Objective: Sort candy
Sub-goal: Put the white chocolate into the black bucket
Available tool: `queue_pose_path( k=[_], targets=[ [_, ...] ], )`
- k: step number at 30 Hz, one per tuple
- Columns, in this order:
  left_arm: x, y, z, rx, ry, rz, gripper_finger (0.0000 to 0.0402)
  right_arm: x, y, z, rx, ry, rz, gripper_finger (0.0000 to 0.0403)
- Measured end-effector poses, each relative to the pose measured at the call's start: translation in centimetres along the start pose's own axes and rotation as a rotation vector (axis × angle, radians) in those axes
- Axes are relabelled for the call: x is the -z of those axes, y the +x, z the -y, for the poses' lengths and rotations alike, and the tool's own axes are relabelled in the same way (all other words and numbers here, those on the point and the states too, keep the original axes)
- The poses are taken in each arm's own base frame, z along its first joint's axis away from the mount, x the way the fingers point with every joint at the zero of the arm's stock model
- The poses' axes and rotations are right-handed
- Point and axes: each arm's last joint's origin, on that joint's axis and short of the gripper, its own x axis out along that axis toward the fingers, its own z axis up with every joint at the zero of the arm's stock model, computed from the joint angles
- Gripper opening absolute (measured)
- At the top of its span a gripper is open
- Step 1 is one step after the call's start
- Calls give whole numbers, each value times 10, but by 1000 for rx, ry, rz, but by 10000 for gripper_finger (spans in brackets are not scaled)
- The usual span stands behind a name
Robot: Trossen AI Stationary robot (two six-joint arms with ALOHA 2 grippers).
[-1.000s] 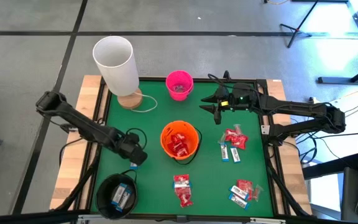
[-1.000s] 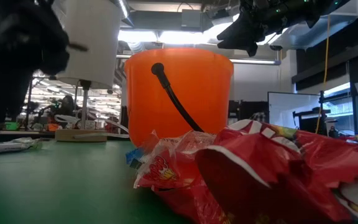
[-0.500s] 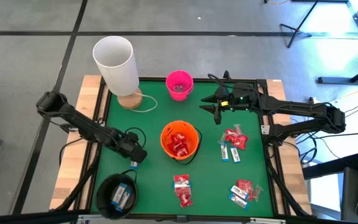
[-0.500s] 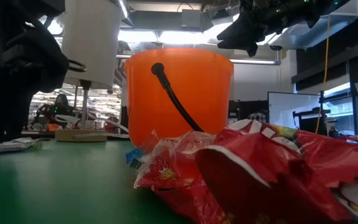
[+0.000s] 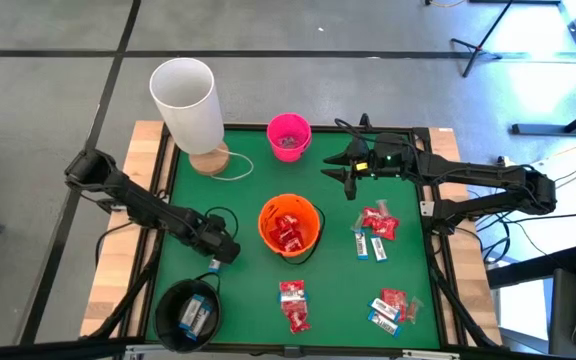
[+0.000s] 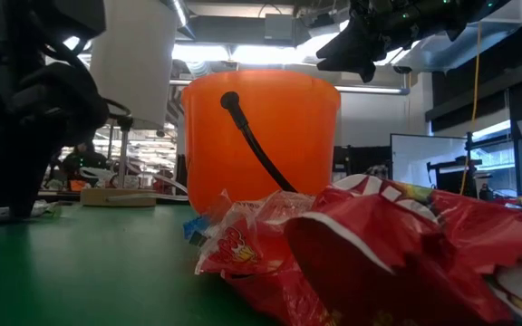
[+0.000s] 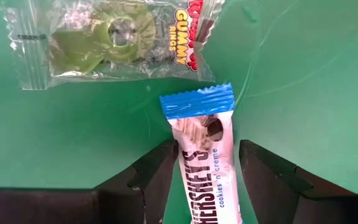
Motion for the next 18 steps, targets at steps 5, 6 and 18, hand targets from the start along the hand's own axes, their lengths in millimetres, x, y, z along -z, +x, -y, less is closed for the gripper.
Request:
queue_pose_path(
  k=[5,6,18],
  targets=[
    [-1,0,0,-3,24,-3,166,0,0,0,0,0,0,156],
    [-1,0,0,-4,27,-3,160,0,0,0,0,0,0,156],
    [-1,-6,9,23,76,35,91,0,0,0,0,1,0,156]
  ],
)
